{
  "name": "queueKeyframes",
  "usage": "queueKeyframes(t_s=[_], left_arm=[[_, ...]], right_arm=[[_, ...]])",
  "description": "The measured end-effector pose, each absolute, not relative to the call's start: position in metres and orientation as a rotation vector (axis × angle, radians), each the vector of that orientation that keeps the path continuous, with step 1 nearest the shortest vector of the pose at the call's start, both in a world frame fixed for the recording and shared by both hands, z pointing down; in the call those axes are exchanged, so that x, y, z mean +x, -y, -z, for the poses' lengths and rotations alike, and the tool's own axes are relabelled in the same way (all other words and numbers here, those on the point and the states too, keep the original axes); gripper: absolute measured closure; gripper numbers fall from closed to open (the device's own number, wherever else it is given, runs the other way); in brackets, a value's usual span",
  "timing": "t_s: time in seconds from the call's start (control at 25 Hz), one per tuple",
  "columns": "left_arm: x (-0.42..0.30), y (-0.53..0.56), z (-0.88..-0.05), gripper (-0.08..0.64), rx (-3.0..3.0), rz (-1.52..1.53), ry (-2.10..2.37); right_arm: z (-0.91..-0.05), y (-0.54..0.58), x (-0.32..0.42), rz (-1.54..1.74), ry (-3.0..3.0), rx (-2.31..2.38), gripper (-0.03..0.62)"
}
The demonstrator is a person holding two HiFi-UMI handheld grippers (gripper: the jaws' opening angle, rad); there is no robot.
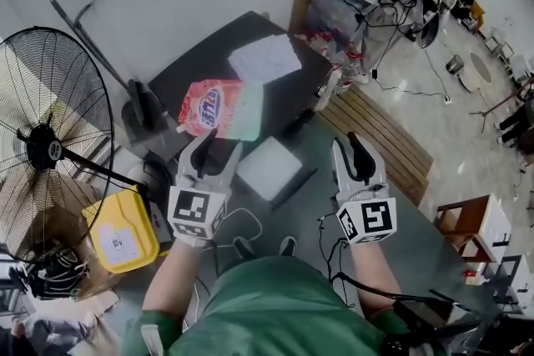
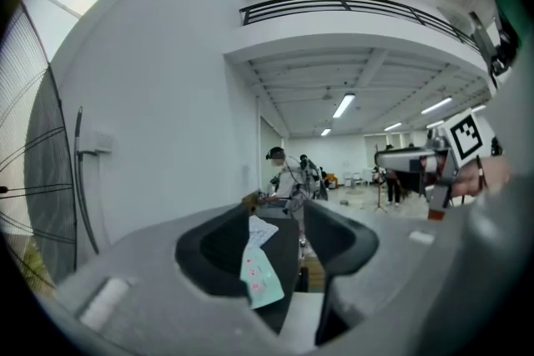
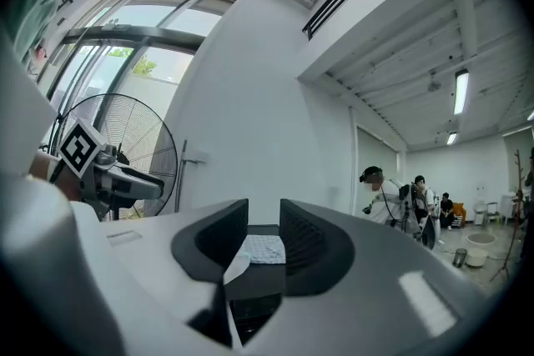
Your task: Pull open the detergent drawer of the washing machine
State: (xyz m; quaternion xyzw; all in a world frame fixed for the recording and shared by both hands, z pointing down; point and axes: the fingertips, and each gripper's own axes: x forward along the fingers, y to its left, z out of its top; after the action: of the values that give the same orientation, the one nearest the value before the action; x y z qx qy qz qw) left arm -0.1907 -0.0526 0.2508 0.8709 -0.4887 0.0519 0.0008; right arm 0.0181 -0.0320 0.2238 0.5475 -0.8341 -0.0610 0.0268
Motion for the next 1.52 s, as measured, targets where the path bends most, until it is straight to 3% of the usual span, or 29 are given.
queueKeyframes(t_s=[1.52], left_arm=[[-0.167, 0.069, -0.25, 0.354, 2.707, -0.193, 1.604]], right_arm=[[-0.224, 0.055, 0.034, 0.187, 2.654, 1.616, 0.476]])
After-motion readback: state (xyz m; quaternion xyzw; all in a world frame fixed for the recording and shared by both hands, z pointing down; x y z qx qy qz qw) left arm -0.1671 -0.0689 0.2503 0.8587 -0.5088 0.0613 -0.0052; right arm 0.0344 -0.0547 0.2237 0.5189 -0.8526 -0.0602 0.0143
